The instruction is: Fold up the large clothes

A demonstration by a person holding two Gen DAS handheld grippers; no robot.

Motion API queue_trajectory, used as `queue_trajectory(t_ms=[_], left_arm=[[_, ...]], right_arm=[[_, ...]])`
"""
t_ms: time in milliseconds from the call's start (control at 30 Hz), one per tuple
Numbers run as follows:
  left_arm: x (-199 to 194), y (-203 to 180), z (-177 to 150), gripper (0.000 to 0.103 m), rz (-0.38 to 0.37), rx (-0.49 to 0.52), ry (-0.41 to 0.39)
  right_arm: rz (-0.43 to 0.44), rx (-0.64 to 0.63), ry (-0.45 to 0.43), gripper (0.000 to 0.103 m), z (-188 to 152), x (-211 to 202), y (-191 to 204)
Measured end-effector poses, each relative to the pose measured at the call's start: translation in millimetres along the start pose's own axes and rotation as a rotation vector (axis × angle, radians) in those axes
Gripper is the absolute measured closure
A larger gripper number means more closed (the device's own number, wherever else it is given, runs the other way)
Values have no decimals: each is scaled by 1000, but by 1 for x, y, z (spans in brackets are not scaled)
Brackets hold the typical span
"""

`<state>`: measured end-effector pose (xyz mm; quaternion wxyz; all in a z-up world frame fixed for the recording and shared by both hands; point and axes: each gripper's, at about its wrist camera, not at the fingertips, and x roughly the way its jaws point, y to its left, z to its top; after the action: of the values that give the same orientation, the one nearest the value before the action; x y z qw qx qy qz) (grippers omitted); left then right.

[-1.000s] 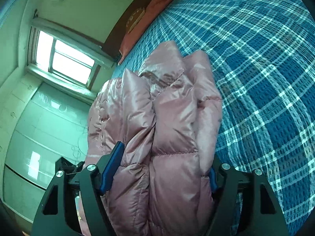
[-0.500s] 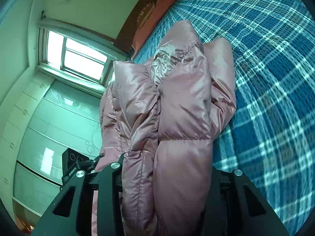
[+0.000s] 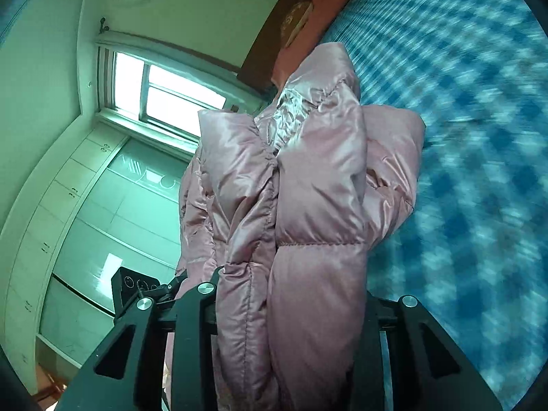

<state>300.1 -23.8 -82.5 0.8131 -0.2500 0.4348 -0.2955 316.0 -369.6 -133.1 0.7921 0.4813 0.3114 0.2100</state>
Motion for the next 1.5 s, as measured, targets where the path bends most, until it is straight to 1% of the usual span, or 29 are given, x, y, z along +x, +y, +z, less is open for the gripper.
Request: queue_trajectory(t_ms=[67, 167, 233, 300, 333, 400, 433, 467, 500, 567, 633, 733, 767, 800, 833, 867, 900, 1000, 1033, 1067, 1100, 1133, 1167, 1200, 1233, 1267, 1333, 1400, 1500], left_arm=[[2, 22, 17, 59, 28, -12, 4], [12, 54, 28, 59, 81, -42, 32], [21, 72, 28, 59, 92, -72, 56], [24, 78, 28, 56, 77, -70, 69], [23, 80, 28, 54, 68, -67, 71], [18, 84, 29, 46, 57, -82, 71], [13, 85, 30, 43, 55, -96, 66], [10, 88, 32, 36, 49, -105, 55], [5, 89, 33, 30, 39, -112, 39], [1, 91, 39, 27, 29, -128, 13], [4, 93, 46, 27, 42, -147, 12], [17, 100, 61, 27, 59, -206, 19], [19, 104, 63, 30, 70, -224, 19], [24, 109, 65, 44, 91, -255, 21], [28, 113, 65, 47, 100, -281, 34], [32, 116, 65, 51, 104, -299, 38], [34, 117, 64, 52, 106, -309, 39], [33, 114, 61, 52, 118, -286, 28], [29, 113, 60, 51, 118, -279, 26], [25, 111, 57, 46, 126, -280, 24], [18, 110, 53, 37, 134, -287, 19], [12, 108, 49, 33, 135, -295, 11], [0, 106, 39, 29, 126, -307, -7], [-6, 105, 34, 26, 122, -315, -20], [-13, 104, 26, 25, 118, -327, -33], [-23, 102, 11, 23, 112, -347, -46], [-33, 99, -12, 21, 101, -373, -47], [-40, 98, -35, 19, 89, -407, -49], [-46, 96, -63, 18, 51, -455, -57]], right_arm=[[-3, 11, 27, 70, 4, 28, -2], [-42, 31, 71, 70, 5, 63, -11], [-51, 50, 84, 70, 4, 73, -19], [-59, 52, 95, 69, 7, 73, -20], [-70, 41, 101, 63, 8, 70, -21], [-141, -18, 111, 52, 16, 64, -15], [-176, -54, 102, 43, 22, 60, -8], [-188, -70, 88, 35, 27, 56, -5], [-196, -77, 68, 32, 33, 52, -3], [-201, -56, 47, 30, 50, 55, -6], [-198, -25, 38, 30, 65, 61, -9], [-216, 1, 32, 30, 81, 76, -11], [-225, 46, 34, 33, 82, 85, -18], [-233, 77, 43, 43, 84, 89, -24], [-236, 99, 59, 64, 83, 91, -30], [-234, 125, 66, 68, 83, 96, -34], [-242, 128, 63, 68, 83, 99, -35], [-246, 119, 58, 68, 82, 99, -34], [-240, 121, 55, 68, 80, 97, -30], [-237, 120, 47, 64, 77, 91, -27], [-241, 114, 44, 60, 63, 80, -21], [-251, 108, 37, 45, 59, 74, -17], [-254, 97, 13, 31, 48, 62, -11], [-250, 92, 3, 29, 40, 54, -8], [-250, 90, 8, 29, 32, 47, -4], [-245, 95, 16, 29, 16, 40, -4], [-232, 123, 18, 28, -7, 27, -7], [-195, 162, 23, 28, -34, 15, -10], [-161, 168, 26, 27, -66, 8, 1]])
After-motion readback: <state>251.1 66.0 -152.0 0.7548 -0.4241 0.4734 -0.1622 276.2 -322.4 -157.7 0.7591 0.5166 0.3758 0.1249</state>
